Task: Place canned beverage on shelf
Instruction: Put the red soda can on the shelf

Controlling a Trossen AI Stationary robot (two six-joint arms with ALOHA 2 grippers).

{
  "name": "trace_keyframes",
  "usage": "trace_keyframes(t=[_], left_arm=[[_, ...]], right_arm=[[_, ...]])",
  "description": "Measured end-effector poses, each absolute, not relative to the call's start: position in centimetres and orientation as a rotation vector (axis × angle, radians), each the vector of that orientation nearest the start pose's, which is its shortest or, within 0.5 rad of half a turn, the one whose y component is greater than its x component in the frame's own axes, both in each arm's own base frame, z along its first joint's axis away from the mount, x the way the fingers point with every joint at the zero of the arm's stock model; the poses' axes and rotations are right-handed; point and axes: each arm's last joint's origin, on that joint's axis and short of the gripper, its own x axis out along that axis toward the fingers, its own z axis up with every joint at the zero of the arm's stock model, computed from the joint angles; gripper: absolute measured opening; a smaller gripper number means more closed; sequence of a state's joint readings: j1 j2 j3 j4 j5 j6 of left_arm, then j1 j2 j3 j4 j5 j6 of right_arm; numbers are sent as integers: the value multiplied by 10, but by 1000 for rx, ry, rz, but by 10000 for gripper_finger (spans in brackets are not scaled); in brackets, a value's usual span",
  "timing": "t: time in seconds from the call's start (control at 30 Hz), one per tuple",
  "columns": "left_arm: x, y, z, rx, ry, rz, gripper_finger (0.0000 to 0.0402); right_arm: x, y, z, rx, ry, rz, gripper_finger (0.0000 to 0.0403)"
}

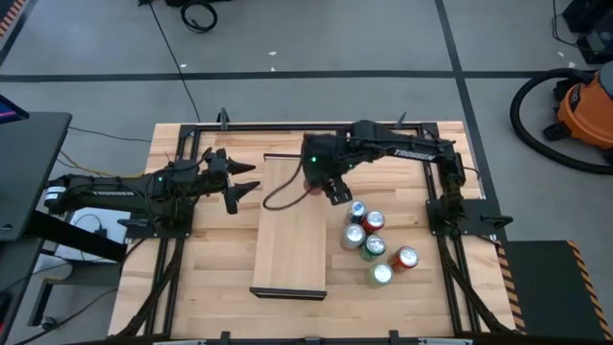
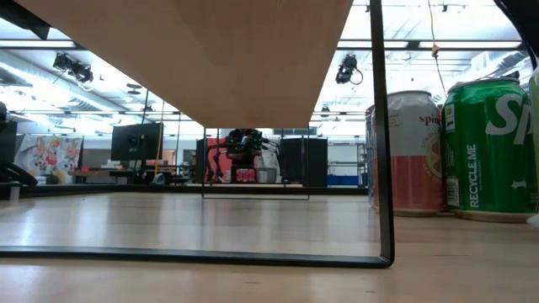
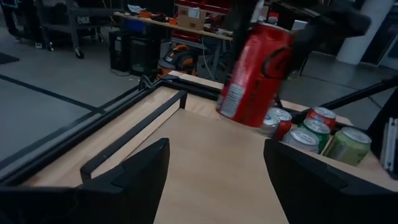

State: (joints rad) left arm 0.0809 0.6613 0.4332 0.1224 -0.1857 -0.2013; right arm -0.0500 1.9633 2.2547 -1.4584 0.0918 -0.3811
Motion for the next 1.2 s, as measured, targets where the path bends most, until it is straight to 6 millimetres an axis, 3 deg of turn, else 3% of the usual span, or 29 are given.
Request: trace_keyframes(t=[0.23, 0.4, 0.53, 0.73, 0.9, 1.2], left_arm=[[168, 9, 261, -129, 46, 167, 272], [195, 11, 258, -48, 95, 168, 272], [222, 12, 269, 35, 158, 163, 277], [260, 15, 291, 80, 270, 170, 317], [287, 17, 294, 88, 363, 167, 352], [307, 26, 290, 49, 415, 82, 385]], right_arm=[[377, -39, 387, -312, 1149, 84, 327], [380, -29, 389, -413, 1125, 109, 327], [380, -20, 389, -454, 1128, 130, 327], [380, -16, 389, -469, 1129, 139, 327], [379, -15, 389, -499, 1135, 162, 327], [380, -2, 389, -558, 1121, 207, 327]])
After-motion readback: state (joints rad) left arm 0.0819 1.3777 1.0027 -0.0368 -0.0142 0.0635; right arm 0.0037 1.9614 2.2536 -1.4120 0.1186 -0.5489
